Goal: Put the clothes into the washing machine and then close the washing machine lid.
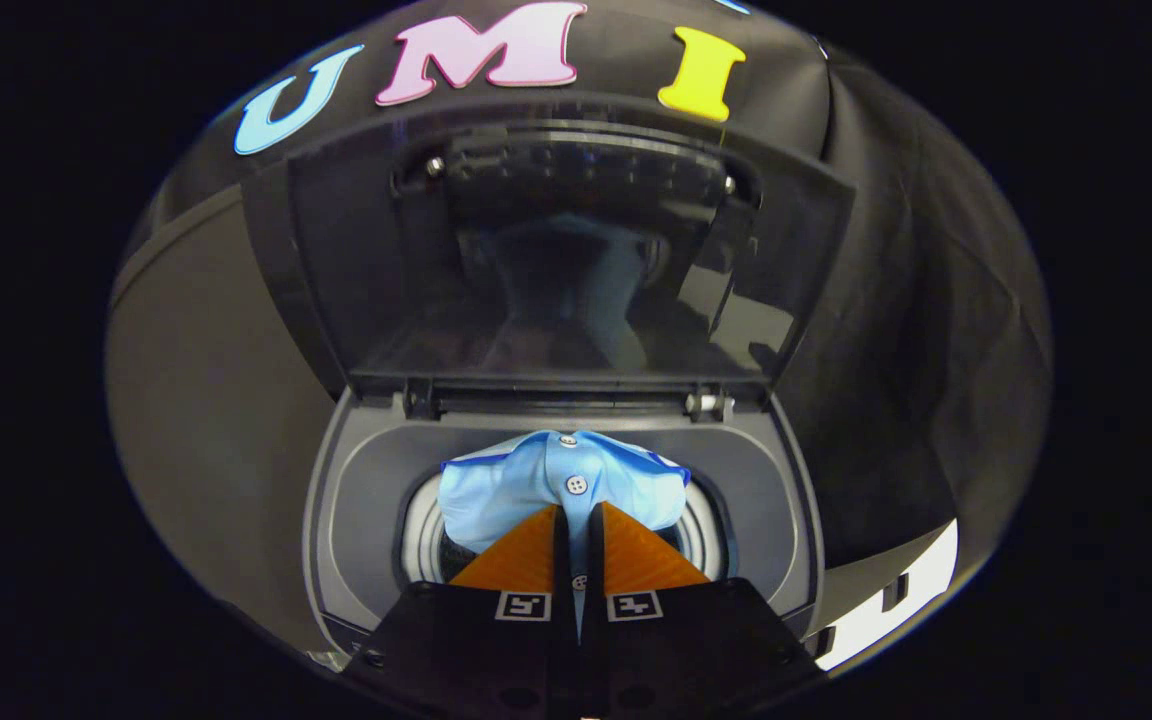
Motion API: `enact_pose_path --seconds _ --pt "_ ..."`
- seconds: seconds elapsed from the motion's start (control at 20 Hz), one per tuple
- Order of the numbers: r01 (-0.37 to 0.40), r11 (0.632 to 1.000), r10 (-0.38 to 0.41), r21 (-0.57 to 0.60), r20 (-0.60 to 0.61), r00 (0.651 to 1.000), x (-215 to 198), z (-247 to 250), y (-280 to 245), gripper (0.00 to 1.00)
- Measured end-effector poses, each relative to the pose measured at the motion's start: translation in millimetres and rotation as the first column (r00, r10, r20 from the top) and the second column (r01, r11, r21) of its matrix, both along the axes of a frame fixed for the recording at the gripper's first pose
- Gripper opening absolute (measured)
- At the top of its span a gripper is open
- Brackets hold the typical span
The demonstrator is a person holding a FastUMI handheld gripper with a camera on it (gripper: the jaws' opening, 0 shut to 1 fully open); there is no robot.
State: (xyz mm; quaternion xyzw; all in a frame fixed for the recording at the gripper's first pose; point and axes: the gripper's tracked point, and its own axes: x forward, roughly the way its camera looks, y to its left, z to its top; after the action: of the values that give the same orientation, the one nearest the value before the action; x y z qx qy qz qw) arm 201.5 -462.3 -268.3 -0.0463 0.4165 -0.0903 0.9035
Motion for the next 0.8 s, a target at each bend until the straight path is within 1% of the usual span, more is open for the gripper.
enact_pose_path --seconds 0.3,0.55,0.8 --pt "-0.013 1.0 0.015 0.014 -0.14 0.99 -9.9 -59.1 -1.1 0.06" --pt "-0.02 1.0 0.023 0.019 -0.216 0.976 -15.5 -82.7 -1.7 0.06" --pt "-0.001 0.999 0.015 0.051 -0.266 0.964 -17.7 -96.1 0.5 0.06"
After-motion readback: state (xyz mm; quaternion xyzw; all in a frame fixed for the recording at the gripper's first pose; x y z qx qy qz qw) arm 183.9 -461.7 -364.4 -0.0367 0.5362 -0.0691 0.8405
